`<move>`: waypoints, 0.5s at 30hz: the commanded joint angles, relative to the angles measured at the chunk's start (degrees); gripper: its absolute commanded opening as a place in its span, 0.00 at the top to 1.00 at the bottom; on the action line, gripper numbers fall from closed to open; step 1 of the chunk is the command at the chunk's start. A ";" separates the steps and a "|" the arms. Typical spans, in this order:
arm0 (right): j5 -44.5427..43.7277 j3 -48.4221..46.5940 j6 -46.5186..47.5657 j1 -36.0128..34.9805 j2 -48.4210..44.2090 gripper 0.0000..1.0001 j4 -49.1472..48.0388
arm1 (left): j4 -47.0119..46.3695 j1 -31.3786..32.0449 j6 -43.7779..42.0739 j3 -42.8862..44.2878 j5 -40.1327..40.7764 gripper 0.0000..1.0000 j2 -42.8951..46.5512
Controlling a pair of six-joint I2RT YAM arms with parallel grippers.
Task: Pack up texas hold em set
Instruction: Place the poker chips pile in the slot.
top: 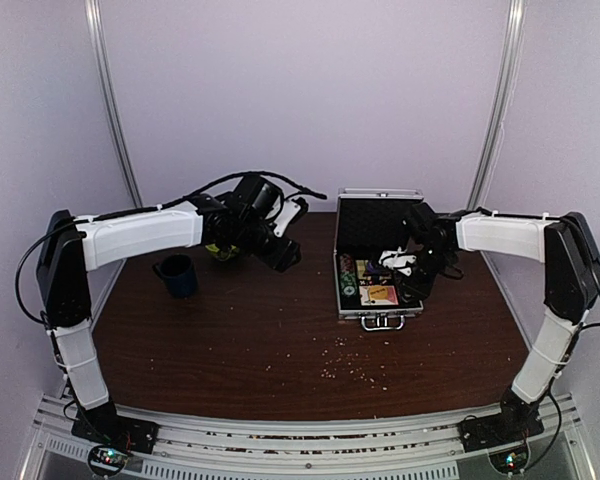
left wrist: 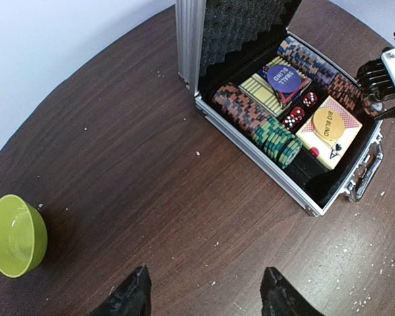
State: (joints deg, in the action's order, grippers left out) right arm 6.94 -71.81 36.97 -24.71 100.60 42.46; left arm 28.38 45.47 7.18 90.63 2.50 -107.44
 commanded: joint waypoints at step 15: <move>-6.51 3.77 -1.18 0.23 1.64 0.78 -6.30 | 0.18 0.05 0.44 1.66 -1.62 0.42 -1.98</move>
State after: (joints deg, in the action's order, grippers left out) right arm 2.61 -68.99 36.77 -24.71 101.60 38.24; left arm 28.86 45.47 7.18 90.65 1.65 -108.60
